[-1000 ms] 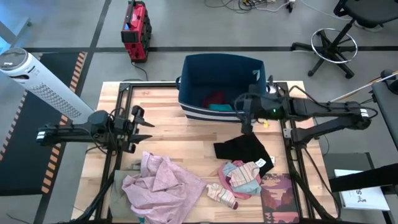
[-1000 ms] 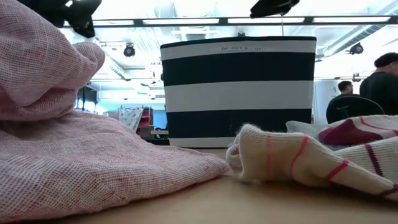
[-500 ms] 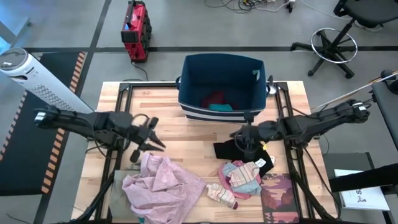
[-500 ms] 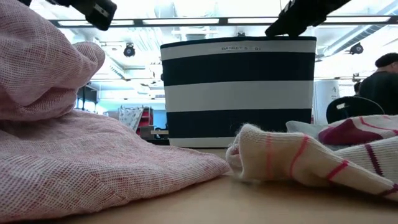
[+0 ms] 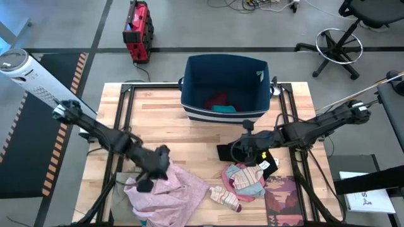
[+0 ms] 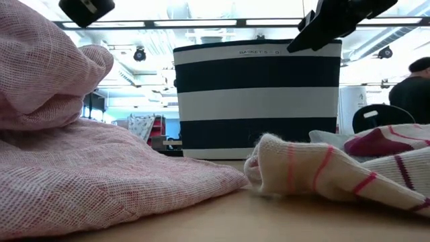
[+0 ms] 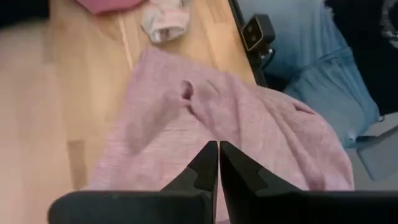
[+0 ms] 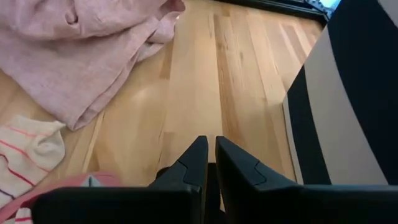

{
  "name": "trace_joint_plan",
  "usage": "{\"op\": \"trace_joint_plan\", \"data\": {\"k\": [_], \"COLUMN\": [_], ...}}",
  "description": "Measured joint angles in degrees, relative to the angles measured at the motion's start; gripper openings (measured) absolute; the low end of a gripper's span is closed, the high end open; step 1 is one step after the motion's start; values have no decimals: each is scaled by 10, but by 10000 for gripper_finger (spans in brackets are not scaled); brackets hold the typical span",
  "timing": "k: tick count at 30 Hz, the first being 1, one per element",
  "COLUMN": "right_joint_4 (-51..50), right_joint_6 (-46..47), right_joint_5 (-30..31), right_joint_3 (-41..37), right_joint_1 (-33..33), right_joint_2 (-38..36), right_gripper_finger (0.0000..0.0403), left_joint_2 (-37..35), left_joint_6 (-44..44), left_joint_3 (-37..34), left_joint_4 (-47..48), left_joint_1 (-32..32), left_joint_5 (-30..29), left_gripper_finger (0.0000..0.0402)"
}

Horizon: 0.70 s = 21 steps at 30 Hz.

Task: Sort clothes
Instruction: Put the pink dress into the blue laundry bin

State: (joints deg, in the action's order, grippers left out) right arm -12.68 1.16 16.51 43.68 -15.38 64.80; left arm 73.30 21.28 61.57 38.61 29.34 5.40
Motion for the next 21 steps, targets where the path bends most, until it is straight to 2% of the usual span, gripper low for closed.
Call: {"op": "trace_joint_plan", "data": {"k": [4, 7, 15, 21], "right_joint_4": [-3, -4, -9, -28], "right_joint_6": [4, 3, -12, -12], "right_joint_5": [0, 0, -1, -2], "right_joint_3": [0, 0, 0, 0], "right_joint_1": [0, 0, 0, 0], "right_joint_2": [8, 11, 11, 11], "right_gripper_finger": [18, 18, 18, 18], "left_joint_2": [59, 99, 195, 252], "left_joint_6": [75, 120, 151, 155], "left_joint_3": [37, 62, 143, 168], "left_joint_4": [1, 7, 62, 115], "left_joint_1": [26, 39, 51, 52], "left_joint_5": [-1, 3, -29, -60], "left_gripper_finger": [11, 37, 168, 269]}}
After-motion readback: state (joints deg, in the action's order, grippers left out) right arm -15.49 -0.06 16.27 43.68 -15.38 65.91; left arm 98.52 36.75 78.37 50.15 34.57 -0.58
